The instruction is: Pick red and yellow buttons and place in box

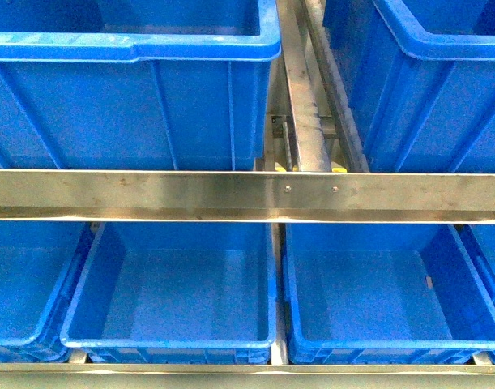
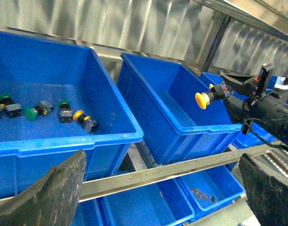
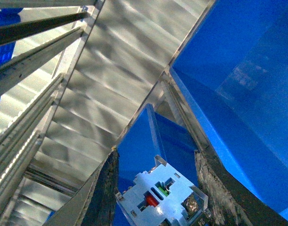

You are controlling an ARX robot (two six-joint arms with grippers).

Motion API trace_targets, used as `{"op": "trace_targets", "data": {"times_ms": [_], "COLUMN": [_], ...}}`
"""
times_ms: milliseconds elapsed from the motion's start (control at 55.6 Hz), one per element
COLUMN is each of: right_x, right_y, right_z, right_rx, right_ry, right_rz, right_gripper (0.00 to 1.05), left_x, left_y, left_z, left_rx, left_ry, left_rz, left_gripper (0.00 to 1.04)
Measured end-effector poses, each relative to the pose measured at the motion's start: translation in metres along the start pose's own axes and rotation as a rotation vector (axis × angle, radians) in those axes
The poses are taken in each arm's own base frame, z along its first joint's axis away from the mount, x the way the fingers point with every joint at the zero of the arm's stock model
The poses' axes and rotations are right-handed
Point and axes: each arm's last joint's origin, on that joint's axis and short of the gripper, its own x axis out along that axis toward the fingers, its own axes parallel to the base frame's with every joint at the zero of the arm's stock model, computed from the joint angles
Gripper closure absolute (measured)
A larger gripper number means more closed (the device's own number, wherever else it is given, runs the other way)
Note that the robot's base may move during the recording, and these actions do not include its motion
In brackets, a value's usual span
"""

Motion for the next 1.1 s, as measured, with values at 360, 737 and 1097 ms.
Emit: {"op": "trace_targets", "data": {"times_ms": [360, 737, 1097], "right_x": [-0.009, -0.03, -0.041], "right_y": [0.003, -0.002, -0.003], "right_z": [-0.014, -0.024, -0.026], "right_rx": [-0.128, -0.216, -0.241], "right_ry": [-0.01, -0.019, -0.033], "right_rz": [-0.032, -0.04, -0.032], "right_gripper": [0.64, 0.64, 0.64], "left_x": [-0.014, -0.015, -0.015], "left_y": [0.04, 0.04, 0.04], "left_z": [-0.12, -0.12, -0.12], "left_rx": [0.176, 0.187, 0.187], "left_ry": [0.046, 0.041, 0.041], "left_rz": [0.403, 0.401, 0.401], "left_gripper": [0.75, 1.03, 0.52]}}
